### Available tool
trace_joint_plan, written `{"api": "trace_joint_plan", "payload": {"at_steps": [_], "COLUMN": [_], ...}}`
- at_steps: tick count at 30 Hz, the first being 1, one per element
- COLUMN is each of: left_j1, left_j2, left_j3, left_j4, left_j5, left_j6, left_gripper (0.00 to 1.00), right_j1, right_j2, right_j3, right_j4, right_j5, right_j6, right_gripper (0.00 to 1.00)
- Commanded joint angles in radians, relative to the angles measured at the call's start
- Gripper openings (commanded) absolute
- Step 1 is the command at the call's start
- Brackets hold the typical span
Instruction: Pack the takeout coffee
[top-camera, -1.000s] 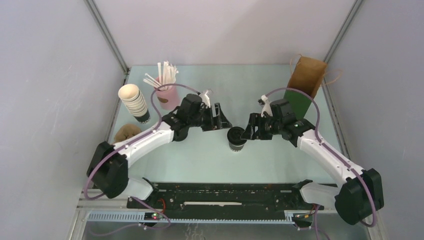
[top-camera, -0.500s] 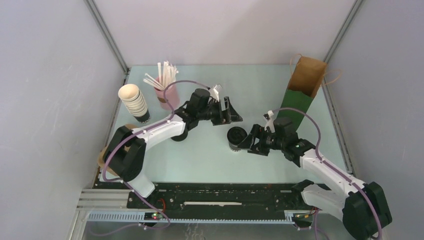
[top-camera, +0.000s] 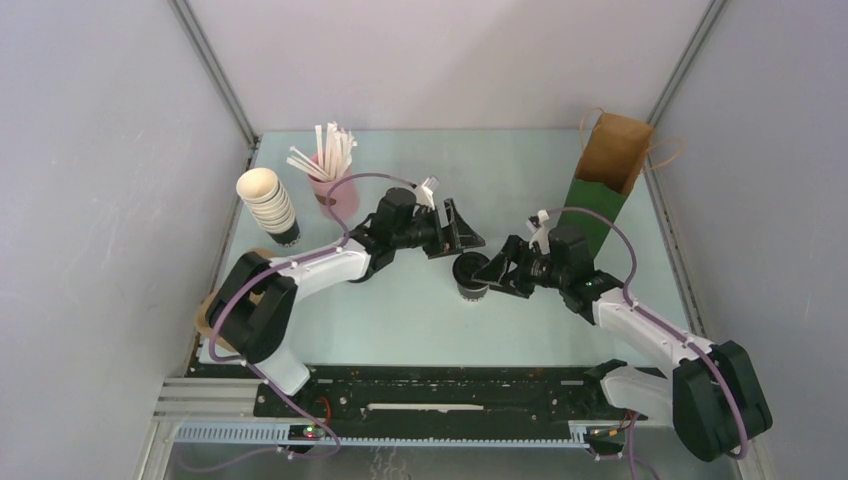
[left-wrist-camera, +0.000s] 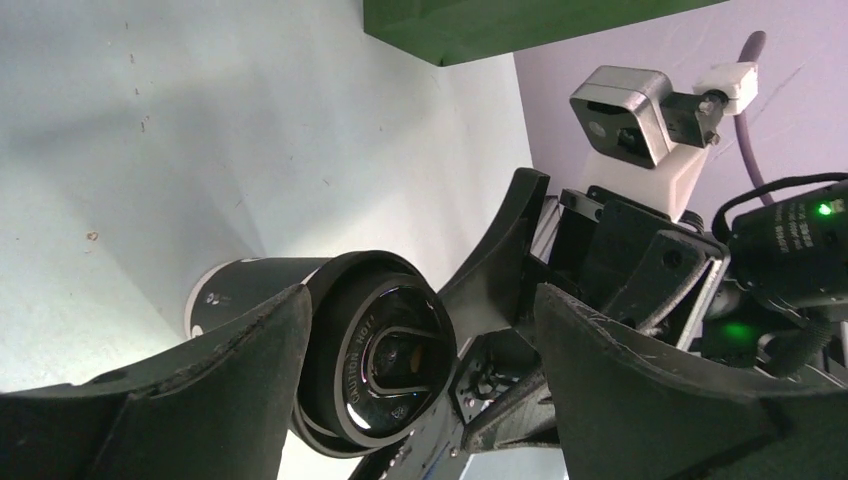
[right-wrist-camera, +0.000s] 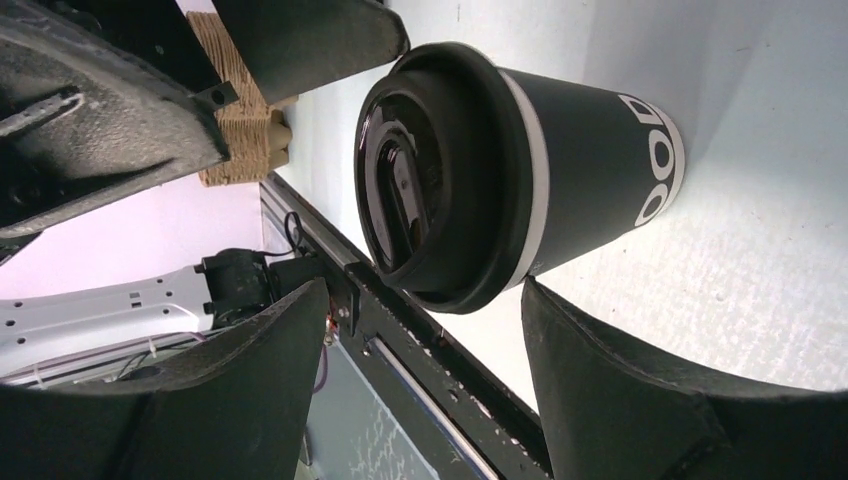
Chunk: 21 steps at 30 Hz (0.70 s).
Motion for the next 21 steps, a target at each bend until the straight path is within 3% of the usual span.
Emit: {"api": "trace_joint_plan", "payload": {"at_steps": [1, 10, 17, 21], "left_j1": [-0.005, -0.018, 0.009, 0.023], "left_j2": [-0.021, -0.097, -0.168, -0.219], "left_j3": [-0.030, -0.108, -0.102, -0.150], "left_j4": [0.090, 0.062, -0.058, -0.081], "left_j5": [0.024, -0.027, -0.057, -0.070], "left_j6": [-0.042, -0.031, 0.039, 0.035], "left_gripper": [0.87, 0.86, 0.90, 0.92], "right_j1": [-0.033, -0.109, -0.193, -0.227], "right_j2": [0.028, 0.076, 0.055, 0.003], "right_j3": [0.016, 0.025, 0.087, 0.087], "right_j4": [0.085, 0.112, -0.097, -0.162], "right_j5": [-0.066, -0.120, -0.151, -0.201], "right_j6": [0.001, -0.034, -0.151, -0.171], "right_gripper": [0.79, 0.79, 0.79, 0.73]}}
